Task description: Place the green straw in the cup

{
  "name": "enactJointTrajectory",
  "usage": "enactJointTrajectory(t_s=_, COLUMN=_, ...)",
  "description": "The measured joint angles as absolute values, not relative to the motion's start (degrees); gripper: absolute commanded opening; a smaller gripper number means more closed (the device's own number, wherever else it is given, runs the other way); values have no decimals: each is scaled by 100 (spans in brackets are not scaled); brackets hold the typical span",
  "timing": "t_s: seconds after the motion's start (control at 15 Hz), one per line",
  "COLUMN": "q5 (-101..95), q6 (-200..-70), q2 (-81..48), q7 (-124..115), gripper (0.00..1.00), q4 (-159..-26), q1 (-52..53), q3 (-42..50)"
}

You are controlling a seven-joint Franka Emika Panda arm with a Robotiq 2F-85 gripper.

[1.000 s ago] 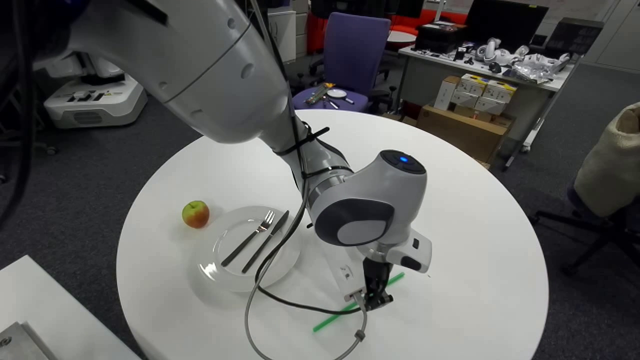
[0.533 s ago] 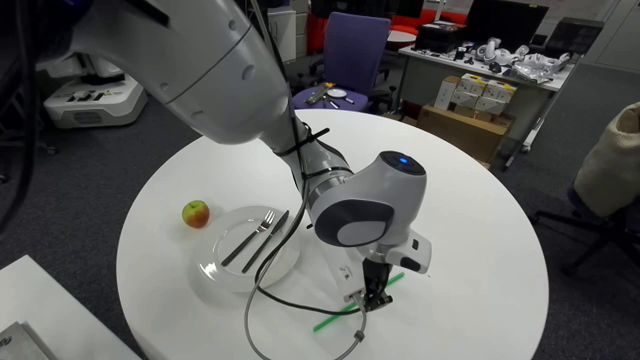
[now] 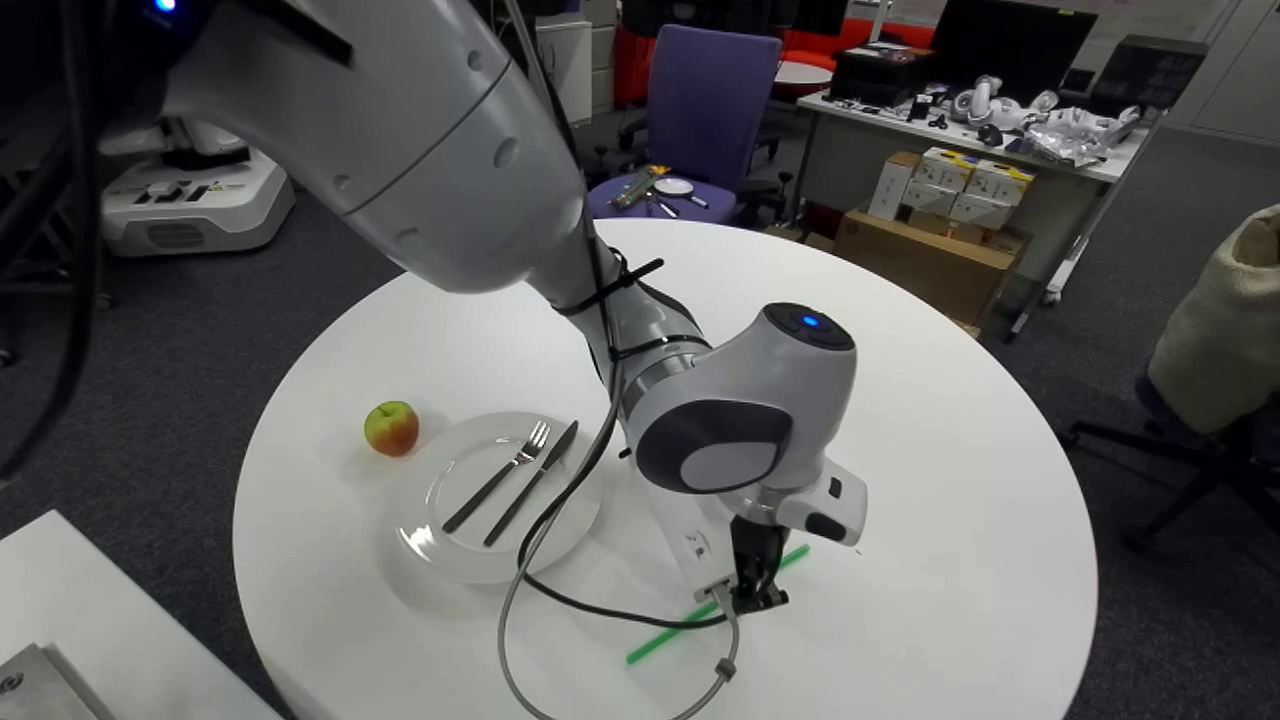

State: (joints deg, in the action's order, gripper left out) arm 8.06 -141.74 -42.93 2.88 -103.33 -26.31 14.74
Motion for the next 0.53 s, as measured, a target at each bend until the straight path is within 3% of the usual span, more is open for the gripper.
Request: enactJointTrajectory(t_s=0.53, q5=809, q6=-14386, q2=-4295, q7=15, gripper=0, q4=-10292, q1=-2632, q3=1474)
